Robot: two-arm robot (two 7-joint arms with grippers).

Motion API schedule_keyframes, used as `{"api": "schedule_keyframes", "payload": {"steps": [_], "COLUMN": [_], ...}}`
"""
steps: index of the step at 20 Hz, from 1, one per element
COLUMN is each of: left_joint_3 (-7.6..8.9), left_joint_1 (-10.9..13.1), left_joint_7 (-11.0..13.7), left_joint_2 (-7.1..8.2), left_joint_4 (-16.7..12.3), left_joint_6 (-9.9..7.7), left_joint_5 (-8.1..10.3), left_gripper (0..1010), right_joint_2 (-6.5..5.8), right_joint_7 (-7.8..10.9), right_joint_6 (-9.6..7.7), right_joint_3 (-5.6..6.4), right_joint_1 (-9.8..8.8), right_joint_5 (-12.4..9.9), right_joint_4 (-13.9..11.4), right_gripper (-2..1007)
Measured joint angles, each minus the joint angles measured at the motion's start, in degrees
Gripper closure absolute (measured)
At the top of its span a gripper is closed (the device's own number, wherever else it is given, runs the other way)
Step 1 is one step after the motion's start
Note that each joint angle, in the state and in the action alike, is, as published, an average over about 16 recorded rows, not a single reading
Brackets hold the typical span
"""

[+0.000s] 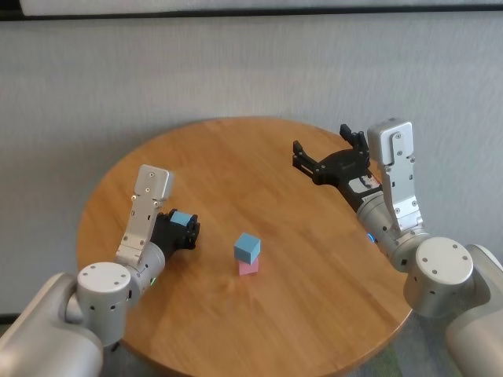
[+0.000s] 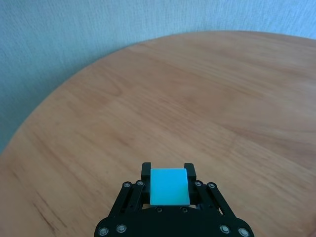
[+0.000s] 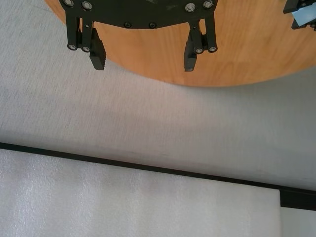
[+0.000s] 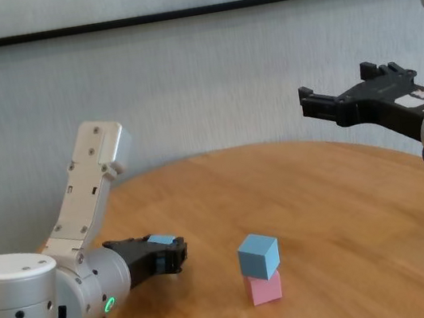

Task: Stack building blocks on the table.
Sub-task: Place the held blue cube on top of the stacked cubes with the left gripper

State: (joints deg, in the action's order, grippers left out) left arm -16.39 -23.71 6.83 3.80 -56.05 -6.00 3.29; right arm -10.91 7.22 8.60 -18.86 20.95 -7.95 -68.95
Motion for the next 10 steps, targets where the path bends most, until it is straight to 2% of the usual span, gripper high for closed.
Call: {"api": "schedule_keyframes", "payload": {"steps": [5,10], "left_joint_3": [0.7,0.58], "left_joint_1": [1.1,2.1], "left_joint_7": [1.8,7.0], "left_joint_2": [0.9,2.9], "left_joint_4": [-2.4,-6.1], "left_joint_6": [0.18,0.67], "left_joint_5": [0.23,0.99], "left_gripper": [605,605], "right_joint_2": [0.0,0.0], "right_joint_7": [0.0,0.0], "right_joint_6": [0.0,0.0], "right_joint_3": [0.0,0.0], "right_joint_1": [0.0,0.0], "right_joint_5": [0.0,0.0], "right_joint_4": [0.0,0.0], "right_gripper": [5,5]}}
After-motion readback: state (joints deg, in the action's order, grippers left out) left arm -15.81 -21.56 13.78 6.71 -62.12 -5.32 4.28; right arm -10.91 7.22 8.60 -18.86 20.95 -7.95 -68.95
